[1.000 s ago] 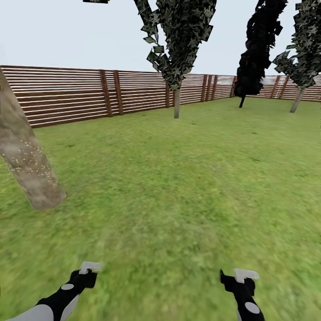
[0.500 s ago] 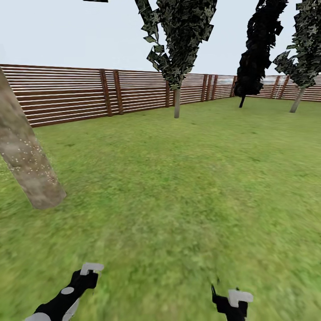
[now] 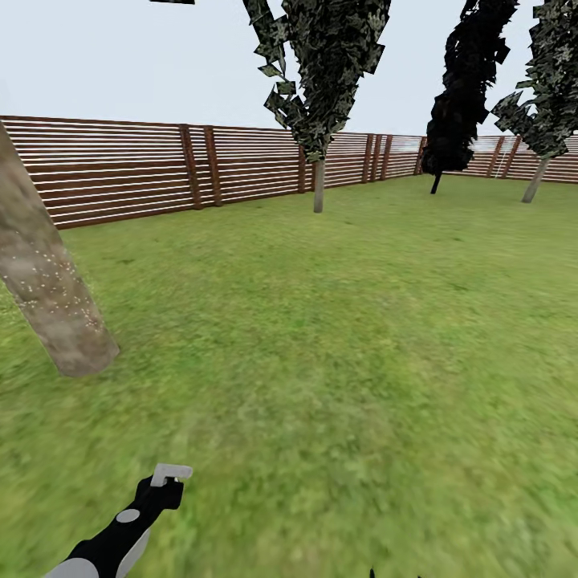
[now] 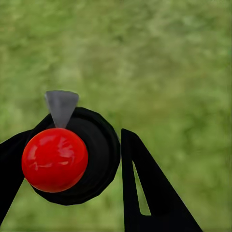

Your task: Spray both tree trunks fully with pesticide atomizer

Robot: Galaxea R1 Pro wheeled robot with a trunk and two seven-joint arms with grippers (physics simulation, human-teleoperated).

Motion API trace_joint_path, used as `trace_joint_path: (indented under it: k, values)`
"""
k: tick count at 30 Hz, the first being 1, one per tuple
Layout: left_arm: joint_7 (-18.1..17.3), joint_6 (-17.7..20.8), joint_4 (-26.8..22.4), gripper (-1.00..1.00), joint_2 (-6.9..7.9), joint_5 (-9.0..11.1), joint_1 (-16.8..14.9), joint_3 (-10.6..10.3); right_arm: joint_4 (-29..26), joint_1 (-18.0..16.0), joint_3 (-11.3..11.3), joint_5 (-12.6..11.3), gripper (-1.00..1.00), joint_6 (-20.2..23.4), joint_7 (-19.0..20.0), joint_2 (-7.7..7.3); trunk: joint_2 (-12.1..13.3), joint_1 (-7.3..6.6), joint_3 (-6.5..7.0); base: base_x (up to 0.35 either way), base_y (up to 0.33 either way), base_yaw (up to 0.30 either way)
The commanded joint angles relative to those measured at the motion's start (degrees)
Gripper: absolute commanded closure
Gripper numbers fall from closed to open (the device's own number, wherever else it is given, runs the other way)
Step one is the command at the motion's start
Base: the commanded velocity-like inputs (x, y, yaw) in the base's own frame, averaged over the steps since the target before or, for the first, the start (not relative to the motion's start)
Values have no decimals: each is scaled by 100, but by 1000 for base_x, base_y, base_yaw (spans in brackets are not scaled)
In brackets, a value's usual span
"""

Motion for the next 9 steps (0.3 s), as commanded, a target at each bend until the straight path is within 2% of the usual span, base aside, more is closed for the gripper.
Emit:
trace_joint_path:
  k: [1,2,9]
  values:
    - [-1,0,-2,100,0,-1,0,0,71,2,-2,-3,-100,0,0,0,0,0,0,0,0,0]
    - [3,3,-4,100,0,-3,0,0,256,0,-2,-3,-100,0,0,0,0,0,0,0,0,0]
    - [-1,-9,-22,100,-9,-9,0,-8,306,2,-2,-3,-100,0,0,0,0,0,0,0,0,0]
